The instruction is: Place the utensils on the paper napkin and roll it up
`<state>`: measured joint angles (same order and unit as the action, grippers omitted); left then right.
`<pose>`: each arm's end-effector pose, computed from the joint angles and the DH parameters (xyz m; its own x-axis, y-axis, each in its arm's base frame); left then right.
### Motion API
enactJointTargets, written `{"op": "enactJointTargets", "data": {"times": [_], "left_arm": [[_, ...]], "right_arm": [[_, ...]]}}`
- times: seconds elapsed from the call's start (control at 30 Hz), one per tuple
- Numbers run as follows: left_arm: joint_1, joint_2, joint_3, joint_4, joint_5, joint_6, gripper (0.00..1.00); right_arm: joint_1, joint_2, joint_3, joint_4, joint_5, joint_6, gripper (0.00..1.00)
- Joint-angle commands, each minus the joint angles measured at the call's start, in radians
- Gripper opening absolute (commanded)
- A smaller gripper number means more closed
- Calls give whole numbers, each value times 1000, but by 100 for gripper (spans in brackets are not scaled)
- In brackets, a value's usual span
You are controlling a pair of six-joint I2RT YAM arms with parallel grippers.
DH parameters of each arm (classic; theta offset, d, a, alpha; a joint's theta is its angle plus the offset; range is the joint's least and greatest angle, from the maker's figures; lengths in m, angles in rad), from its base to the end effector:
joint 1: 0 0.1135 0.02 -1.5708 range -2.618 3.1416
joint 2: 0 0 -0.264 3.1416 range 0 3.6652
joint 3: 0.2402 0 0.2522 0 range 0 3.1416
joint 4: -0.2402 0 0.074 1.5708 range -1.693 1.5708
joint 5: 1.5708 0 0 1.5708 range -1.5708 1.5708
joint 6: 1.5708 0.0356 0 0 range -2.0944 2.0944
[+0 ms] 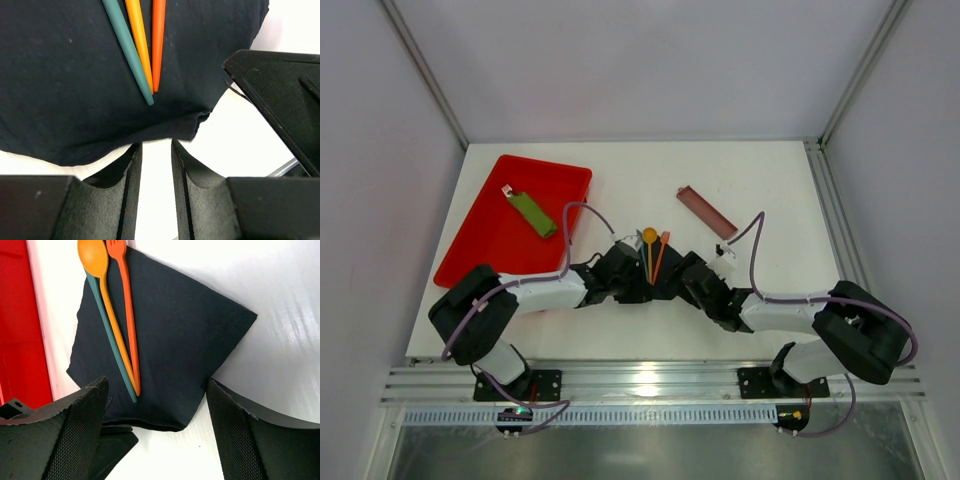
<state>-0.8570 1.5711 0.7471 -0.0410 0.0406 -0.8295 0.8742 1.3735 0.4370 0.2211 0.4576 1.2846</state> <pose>0.1964 -0.2289 0.1551 -0.9063 -0.0794 -0.4152 0.1541 0.8526 -0.4993 0.1671 0.1753 0.1411 -0.5737 0.6556 -0.4911 0.2699 0.7173 0.6423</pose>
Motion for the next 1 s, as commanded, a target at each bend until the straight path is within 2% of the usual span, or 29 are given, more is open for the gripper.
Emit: {"op": "enactJointTargets", "data": {"times": [0.0,0.13,0.17,0.37,0.67,0.97], "left_arm": [[4,0,-2,-7,-27,6,29],[4,-6,-5,-8,-34,0,29],[3,-13,-3,-17,-34,0,29],[6,-33,18,-57,-114,15,30],[16,-25,63,-79,-110,32,31],[19,-19,98,-103,-114,49,31]], "right_arm": [[-6,26,-44,72,-14,-82,80],[-6,-16,-47,17,10,-58,80],[-4,-27,-43,-49,27,-19,80],[-6,-65,-18,-183,56,30,80],[-14,-86,22,-272,95,65,80],[-29,-85,22,-258,76,64,81]]}}
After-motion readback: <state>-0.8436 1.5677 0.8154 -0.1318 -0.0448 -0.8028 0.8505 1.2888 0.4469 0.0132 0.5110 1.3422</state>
